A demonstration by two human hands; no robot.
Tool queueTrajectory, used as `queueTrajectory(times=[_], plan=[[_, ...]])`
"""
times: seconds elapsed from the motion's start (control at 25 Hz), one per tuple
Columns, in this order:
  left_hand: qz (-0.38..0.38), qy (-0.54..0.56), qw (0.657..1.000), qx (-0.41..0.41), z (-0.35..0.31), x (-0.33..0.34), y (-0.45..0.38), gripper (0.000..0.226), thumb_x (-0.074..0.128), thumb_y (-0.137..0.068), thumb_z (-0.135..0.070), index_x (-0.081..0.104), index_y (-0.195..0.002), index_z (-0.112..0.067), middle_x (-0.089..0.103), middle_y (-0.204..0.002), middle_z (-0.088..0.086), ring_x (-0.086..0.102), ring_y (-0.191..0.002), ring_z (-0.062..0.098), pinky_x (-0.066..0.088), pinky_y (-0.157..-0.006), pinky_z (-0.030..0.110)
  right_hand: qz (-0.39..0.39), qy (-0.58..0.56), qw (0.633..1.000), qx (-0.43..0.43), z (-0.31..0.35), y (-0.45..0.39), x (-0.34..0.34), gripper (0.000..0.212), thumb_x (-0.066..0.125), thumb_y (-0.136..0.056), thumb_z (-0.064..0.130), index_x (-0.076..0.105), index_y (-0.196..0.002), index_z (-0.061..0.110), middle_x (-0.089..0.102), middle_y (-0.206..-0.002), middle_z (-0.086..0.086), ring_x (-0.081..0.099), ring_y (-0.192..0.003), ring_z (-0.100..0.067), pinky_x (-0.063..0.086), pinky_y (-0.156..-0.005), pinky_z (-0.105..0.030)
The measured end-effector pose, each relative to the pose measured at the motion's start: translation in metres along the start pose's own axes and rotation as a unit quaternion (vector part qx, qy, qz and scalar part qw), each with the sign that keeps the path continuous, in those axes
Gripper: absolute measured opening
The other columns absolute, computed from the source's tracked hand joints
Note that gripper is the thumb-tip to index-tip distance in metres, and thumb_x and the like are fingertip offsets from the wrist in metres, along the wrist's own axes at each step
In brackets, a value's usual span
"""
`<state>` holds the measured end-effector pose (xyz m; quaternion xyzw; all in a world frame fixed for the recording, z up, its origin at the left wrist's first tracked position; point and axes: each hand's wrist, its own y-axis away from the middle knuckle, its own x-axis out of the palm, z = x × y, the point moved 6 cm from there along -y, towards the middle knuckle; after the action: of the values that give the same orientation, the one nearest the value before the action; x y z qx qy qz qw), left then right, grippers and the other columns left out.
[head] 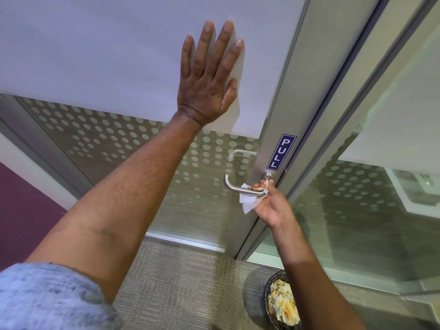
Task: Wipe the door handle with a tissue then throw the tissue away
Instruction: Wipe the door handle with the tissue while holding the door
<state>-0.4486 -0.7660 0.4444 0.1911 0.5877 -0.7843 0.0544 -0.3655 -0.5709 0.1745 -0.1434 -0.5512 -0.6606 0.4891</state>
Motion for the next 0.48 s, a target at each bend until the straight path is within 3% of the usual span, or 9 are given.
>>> queueTrajectory(times=[0.16, 0.32, 0.4, 0.48], plan=[[0.0, 0.003, 1.0, 0.002, -0.001, -0.001, -0.001, 0.064, 0.049, -0.098, -0.037, 0.027, -0.154, -0.015, 0.043, -0.157, 0.021, 0.037, -0.145, 0.047, 0.025, -0.119, 0.065, 0.064, -0.103, 0.992, 0.016, -0.013, -0.003, 0.003, 0.047, 0.038, -0.109, 0.034, 0.051, -0.067, 0.015, 0.045, -0.051, 0.004, 0.051, -0.053, -0.017, 0.059, -0.065, -0.034], [0.002, 0.006, 1.0, 0.0, 0.0, -0.001, -0.001, 0.063, 0.048, -0.099, -0.037, 0.027, -0.154, -0.015, 0.043, -0.157, 0.021, 0.037, -0.145, 0.047, 0.024, -0.12, 0.065, 0.04, -0.111, 0.993, 0.02, -0.014, -0.005, 0.004, 0.043, 0.039, -0.107, 0.032, 0.047, -0.068, 0.017, 0.041, -0.052, 0.004, 0.045, -0.052, -0.016, 0.047, -0.07, -0.028], [-0.003, 0.008, 1.0, 0.004, -0.001, -0.001, 0.0, 0.063, 0.048, -0.099, -0.037, 0.028, -0.154, -0.014, 0.043, -0.157, 0.021, 0.037, -0.145, 0.047, 0.024, -0.12, 0.065, -0.001, -0.07, 0.998, -0.002, -0.016, -0.002, 0.004, 0.038, 0.041, -0.108, 0.031, 0.05, -0.074, 0.016, 0.047, -0.059, 0.002, 0.049, -0.056, -0.015, 0.057, -0.068, -0.034], [-0.004, 0.005, 1.0, 0.004, 0.0, 0.0, 0.0, 0.063, 0.047, -0.099, -0.037, 0.028, -0.154, -0.014, 0.043, -0.157, 0.021, 0.037, -0.145, 0.046, 0.025, -0.12, 0.065, -0.071, 0.043, 0.995, -0.061, -0.014, 0.002, 0.004, 0.028, 0.044, -0.109, 0.027, 0.054, -0.087, 0.013, 0.058, -0.078, -0.005, 0.058, -0.069, -0.017, 0.061, -0.075, -0.039]])
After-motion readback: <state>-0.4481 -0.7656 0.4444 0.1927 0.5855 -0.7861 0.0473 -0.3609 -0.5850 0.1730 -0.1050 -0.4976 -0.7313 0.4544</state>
